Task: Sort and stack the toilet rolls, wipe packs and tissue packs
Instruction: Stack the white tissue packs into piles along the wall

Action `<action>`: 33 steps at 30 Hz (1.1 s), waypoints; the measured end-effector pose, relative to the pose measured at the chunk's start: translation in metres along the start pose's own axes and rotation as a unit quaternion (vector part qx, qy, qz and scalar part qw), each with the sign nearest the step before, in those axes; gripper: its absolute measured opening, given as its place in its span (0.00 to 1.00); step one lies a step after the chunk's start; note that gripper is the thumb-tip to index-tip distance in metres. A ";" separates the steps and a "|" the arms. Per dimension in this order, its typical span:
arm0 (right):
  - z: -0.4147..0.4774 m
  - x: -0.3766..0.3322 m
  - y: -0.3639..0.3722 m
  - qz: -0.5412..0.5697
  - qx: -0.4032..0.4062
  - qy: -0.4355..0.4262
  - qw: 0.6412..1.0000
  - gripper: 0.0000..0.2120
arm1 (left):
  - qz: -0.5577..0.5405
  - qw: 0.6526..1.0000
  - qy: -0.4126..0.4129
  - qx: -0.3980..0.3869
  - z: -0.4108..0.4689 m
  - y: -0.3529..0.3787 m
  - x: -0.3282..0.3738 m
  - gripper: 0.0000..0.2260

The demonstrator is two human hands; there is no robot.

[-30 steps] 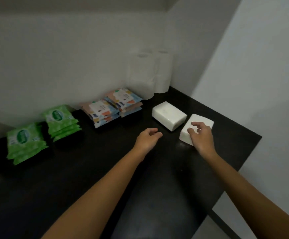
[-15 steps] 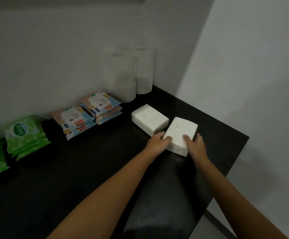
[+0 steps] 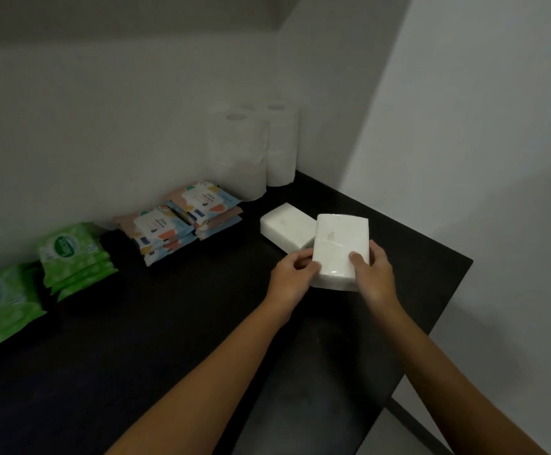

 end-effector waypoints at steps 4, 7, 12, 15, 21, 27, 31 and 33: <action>-0.026 -0.028 0.029 0.010 -0.047 -0.029 0.998 0.26 | -0.018 0.999 0.024 0.041 -0.019 -0.042 0.004 0.17; -0.051 -0.046 0.062 0.012 -0.084 -0.044 0.995 0.26 | -0.032 0.995 0.034 0.083 -0.037 -0.083 0.003 0.17; -0.102 -0.065 0.128 0.006 -0.154 -0.056 0.986 0.26 | -0.050 0.984 0.043 0.165 -0.078 -0.162 -0.012 0.17; -0.143 -0.070 0.169 -0.012 -0.210 -0.073 0.975 0.26 | -0.079 0.973 0.041 0.211 -0.112 -0.212 -0.031 0.16; -0.239 -0.066 0.250 -0.045 -0.316 -0.099 0.942 0.26 | -0.128 0.944 0.013 0.303 -0.197 -0.302 -0.083 0.16; -0.329 -0.065 0.317 -0.058 -0.392 -0.104 0.912 0.25 | -0.128 0.918 -0.016 0.376 -0.274 -0.376 -0.116 0.17; -0.370 -0.069 0.347 -0.052 -0.411 -0.116 0.903 0.25 | -0.125 0.906 -0.016 0.403 -0.308 -0.411 -0.124 0.18; -0.386 -0.072 0.359 -0.057 -0.411 -0.125 0.901 0.25 | -0.129 0.901 -0.012 0.414 -0.320 -0.424 -0.126 0.18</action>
Point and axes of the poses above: each hand's wrist, its own z-axis towards the middle knuckle, its own y-axis out of the palm, x = y × z, the point moved 3 cm from there along z, towards the middle knuckle, and after that the axes turned 5 degrees about -z, right-handed, at the moved point
